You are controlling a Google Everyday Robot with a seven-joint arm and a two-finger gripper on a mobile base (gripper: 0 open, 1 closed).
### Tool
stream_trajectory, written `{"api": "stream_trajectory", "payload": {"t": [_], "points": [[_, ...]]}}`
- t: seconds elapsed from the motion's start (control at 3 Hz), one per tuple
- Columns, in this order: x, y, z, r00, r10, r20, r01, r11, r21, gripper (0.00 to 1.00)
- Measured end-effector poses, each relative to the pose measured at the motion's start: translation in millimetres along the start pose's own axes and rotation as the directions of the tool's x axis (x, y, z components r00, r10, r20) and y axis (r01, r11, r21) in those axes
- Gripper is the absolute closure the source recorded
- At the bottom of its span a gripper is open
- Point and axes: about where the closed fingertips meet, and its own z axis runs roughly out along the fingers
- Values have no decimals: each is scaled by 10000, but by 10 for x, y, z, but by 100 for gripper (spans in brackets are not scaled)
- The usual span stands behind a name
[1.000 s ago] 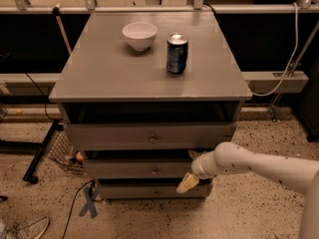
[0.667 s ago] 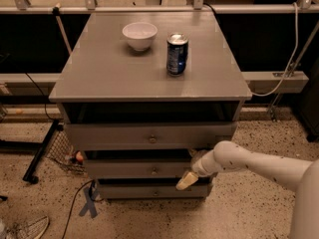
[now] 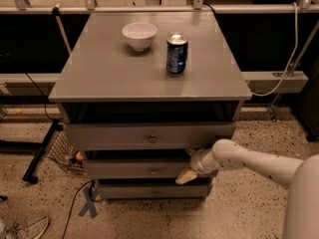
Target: Open middle drawer
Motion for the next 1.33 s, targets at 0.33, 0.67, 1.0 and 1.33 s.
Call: {"api": "stream_trajectory", "payload": {"t": [0.33,0.67,1.0,1.33], "points": [[-17,2,-2,10000,-83,34,83,10000,-16,47],[-17,2,-2,10000,-83,34,83,10000,-16,72],[-15,11,-5,10000,-84,34,84,10000,-18,100],[-15,11,-5,10000,-84,35,84,10000,-19,100]]}}
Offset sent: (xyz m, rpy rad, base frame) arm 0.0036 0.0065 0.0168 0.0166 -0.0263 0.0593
